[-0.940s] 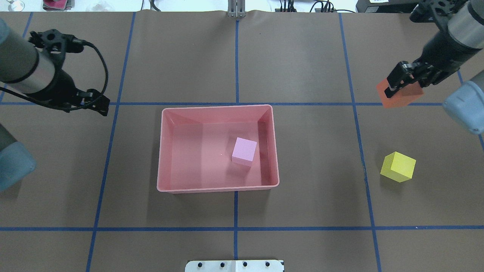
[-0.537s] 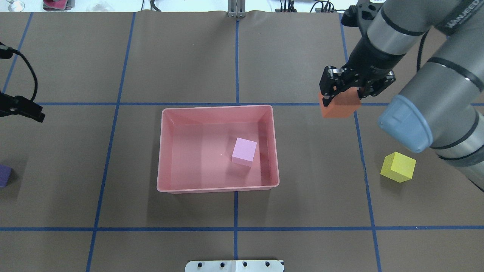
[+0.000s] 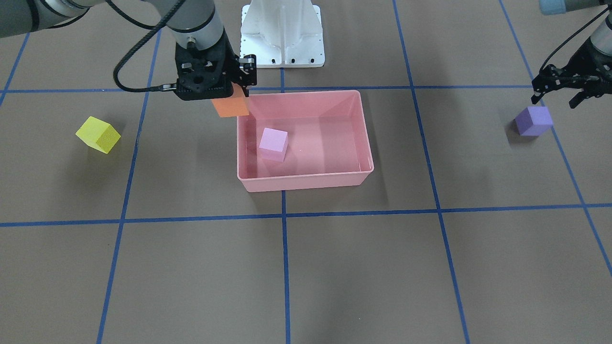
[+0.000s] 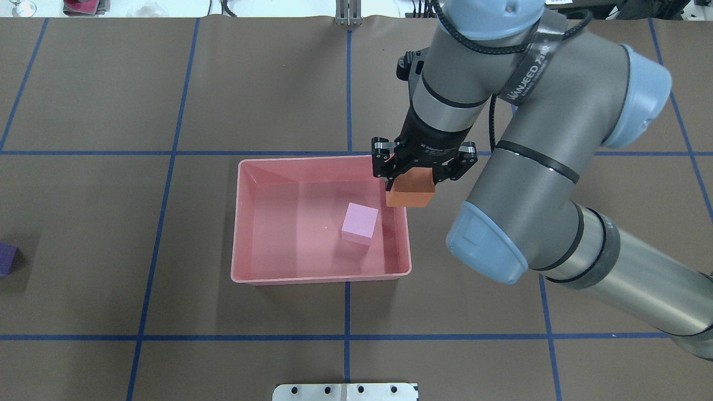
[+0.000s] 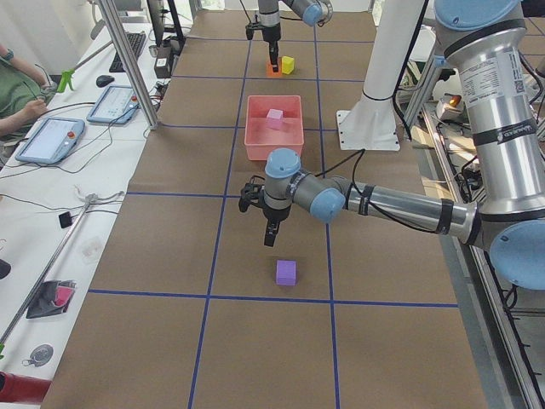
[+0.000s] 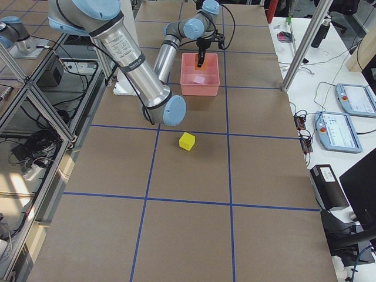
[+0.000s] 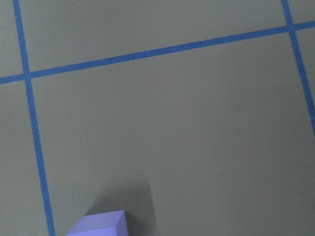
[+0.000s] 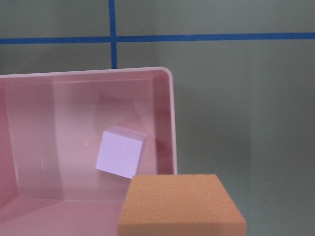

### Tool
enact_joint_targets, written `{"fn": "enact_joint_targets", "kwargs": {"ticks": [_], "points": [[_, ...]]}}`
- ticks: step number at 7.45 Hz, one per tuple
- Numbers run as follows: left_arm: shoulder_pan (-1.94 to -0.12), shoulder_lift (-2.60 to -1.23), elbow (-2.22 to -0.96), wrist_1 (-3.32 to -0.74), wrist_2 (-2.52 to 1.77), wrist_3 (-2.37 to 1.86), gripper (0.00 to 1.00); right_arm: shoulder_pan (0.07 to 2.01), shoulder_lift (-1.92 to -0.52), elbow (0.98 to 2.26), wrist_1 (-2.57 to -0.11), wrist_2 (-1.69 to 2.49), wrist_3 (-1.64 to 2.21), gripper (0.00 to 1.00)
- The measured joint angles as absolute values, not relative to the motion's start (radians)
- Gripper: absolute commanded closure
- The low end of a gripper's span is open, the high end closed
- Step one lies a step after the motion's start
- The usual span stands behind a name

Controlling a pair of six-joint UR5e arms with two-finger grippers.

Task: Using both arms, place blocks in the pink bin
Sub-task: 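Carry the orange cube into the bin with the right gripper and release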

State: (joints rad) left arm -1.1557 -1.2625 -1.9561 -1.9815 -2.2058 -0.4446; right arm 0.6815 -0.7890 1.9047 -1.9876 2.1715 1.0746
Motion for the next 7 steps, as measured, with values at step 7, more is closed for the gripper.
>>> {"fn": "enact_joint_targets", "kwargs": {"ticks": [7], "points": [[-1.14,-1.268,-1.669,-2.41,-2.193,-0.739,0.0,0.587,-0.763,1.816,-1.858,2.088,1.167,1.0]]}}
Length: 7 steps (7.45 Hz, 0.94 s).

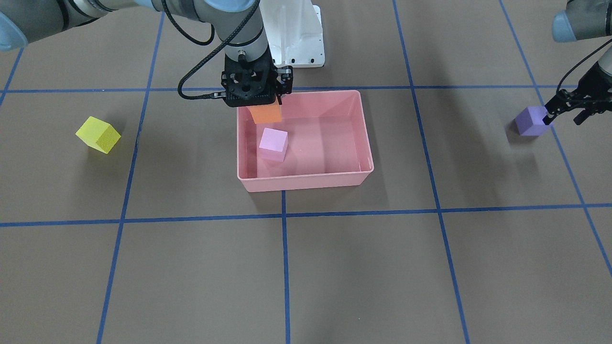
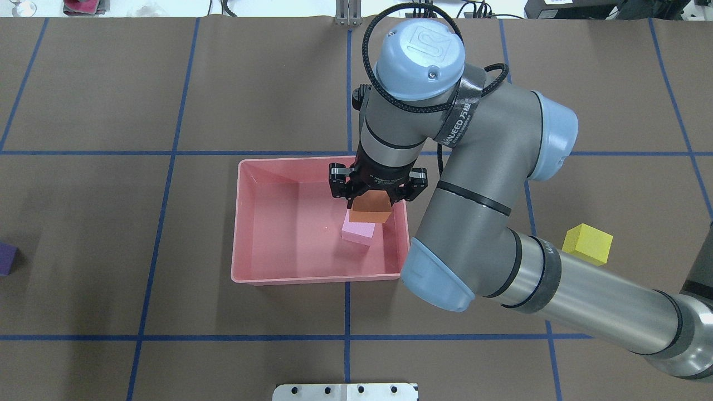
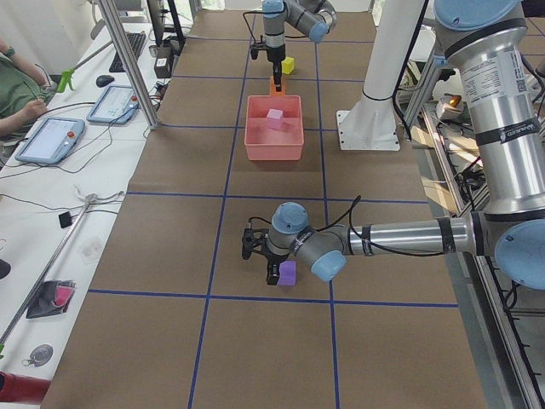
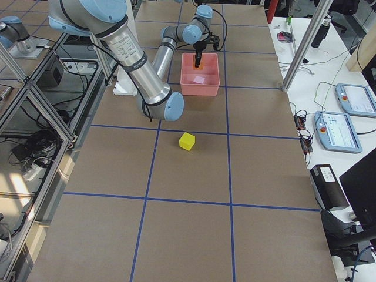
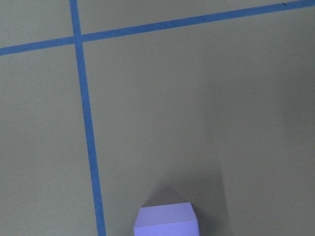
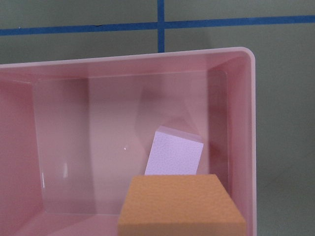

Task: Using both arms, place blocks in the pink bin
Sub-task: 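Carry the orange cube into the bin with the right gripper and release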

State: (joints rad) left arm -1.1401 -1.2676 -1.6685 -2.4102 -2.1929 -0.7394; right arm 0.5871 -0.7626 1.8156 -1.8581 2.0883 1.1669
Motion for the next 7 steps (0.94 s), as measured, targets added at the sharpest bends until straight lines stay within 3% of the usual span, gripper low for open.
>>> {"fn": "enact_joint_targets", "kwargs": {"ticks": [7], "points": [[-1.006,-1.258,-1.668,-2.435,-2.094,-0.794,0.0,0.58,-0.758,1.798,-1.82,2.085,1.167,1.0]]}}
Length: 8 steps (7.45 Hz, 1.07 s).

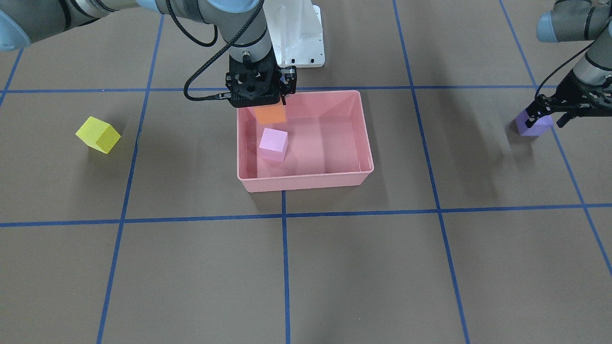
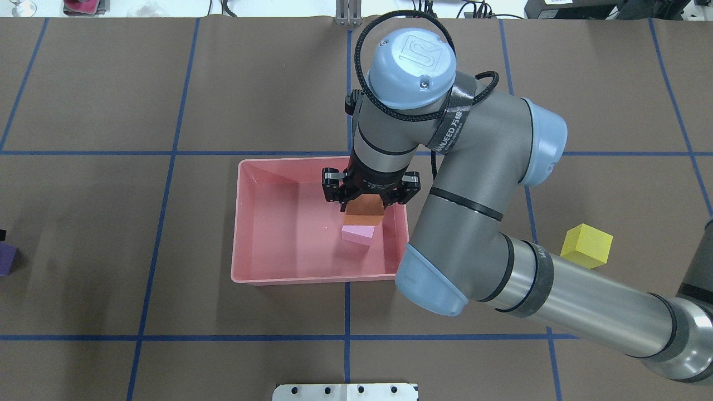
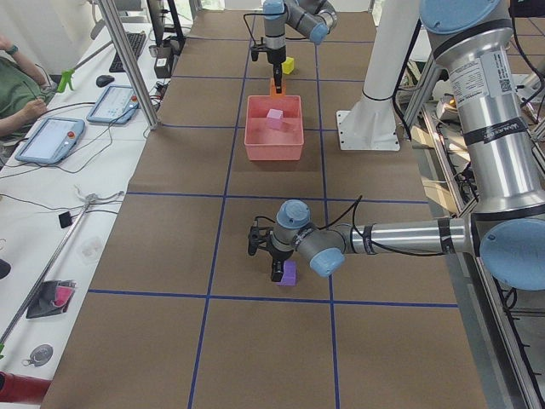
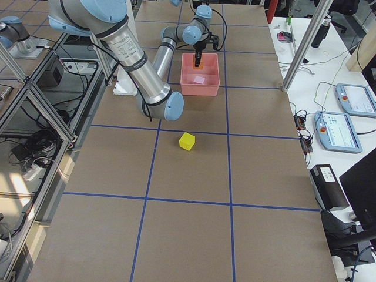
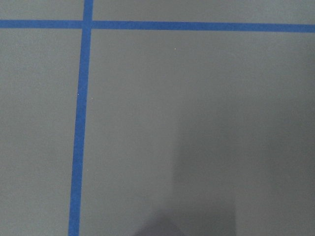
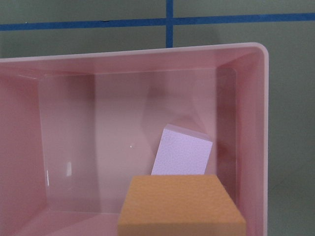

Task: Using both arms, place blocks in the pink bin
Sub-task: 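Carry the orange cube into the bin with the right gripper and release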

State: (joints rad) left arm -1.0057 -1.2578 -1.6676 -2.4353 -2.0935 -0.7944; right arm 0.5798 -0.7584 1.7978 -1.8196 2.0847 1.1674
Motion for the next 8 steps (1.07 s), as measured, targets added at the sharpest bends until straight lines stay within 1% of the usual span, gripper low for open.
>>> {"fn": "enact_joint_targets", "kwargs": {"ticks": [7,8], "points": [[-0.971,-1.228,-1.668,-2.438,-2.091,-0.794,0.0,0.511,-0.756,1.667,-1.551,2.084,1.262,1.0],[-0.967,-1.224,-1.668,-2.438,-2.091,-0.793,0.1,0.502,-0.746,1.64,-1.519,2.08,1.272,1.0]]}}
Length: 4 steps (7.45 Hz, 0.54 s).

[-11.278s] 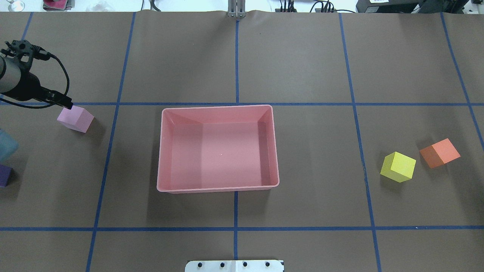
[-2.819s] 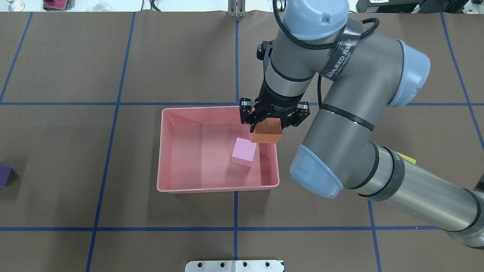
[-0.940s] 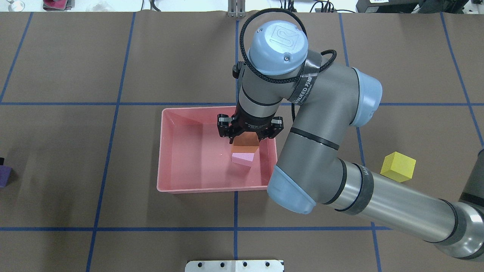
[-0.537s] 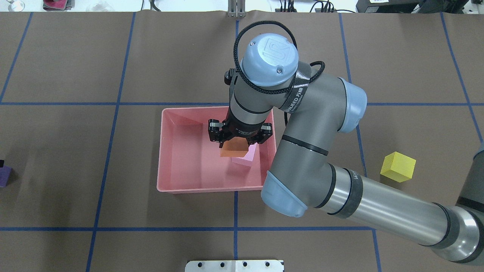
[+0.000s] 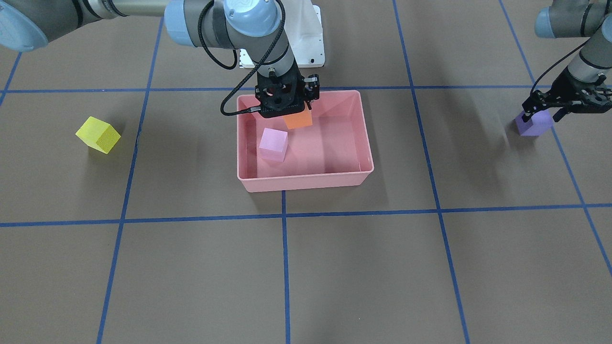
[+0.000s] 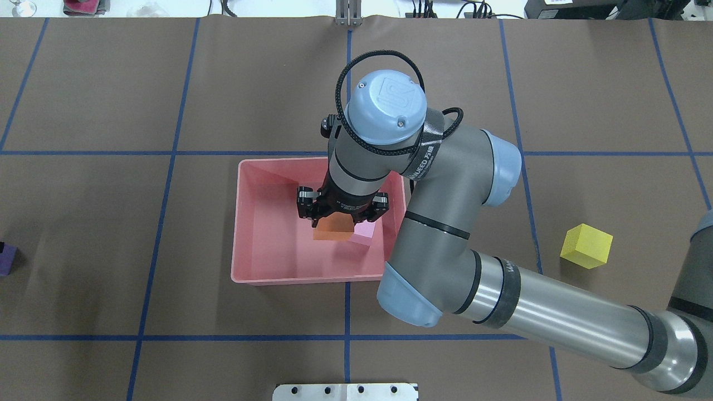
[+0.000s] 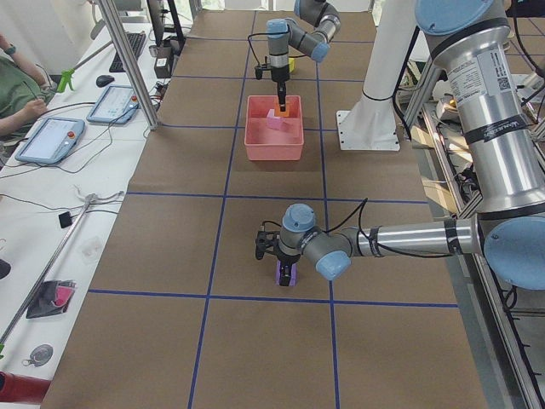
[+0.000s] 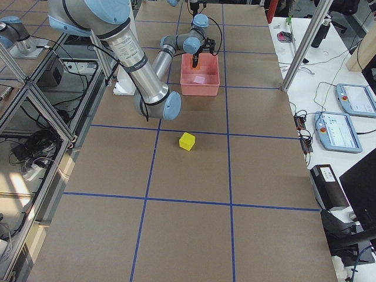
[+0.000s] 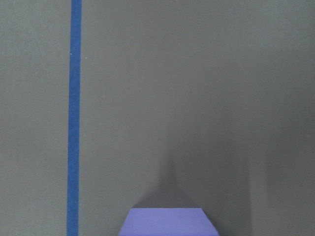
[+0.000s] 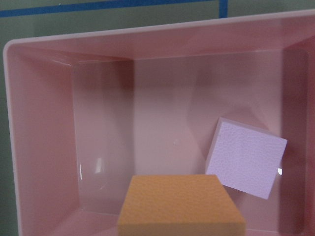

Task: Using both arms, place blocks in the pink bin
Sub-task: 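Carry the orange cube into the bin with the right gripper and release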

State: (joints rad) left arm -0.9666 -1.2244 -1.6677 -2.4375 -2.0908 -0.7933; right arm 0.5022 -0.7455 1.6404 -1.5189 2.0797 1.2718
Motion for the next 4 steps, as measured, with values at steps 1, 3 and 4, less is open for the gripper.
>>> {"fn": "enact_joint_targets", "kwargs": {"ticks": [1,3,4], "points": [[-0.964,-1.222,-1.668,-2.437,-2.091,-0.793,0.57,0.496,-0.72,1.607,-1.505,2.073,1.281,0.38],[-0.962,-1.219,-1.669,-2.439,-2.091,-0.797,1.0,0.493,-0.687,1.565,-1.489,2.068,1.3,0.0],[-0.962,-1.218,-1.669,-2.443,-2.091,-0.816,1.0,0.493,-0.684,1.56,-1.475,2.067,1.318,0.0]]}}
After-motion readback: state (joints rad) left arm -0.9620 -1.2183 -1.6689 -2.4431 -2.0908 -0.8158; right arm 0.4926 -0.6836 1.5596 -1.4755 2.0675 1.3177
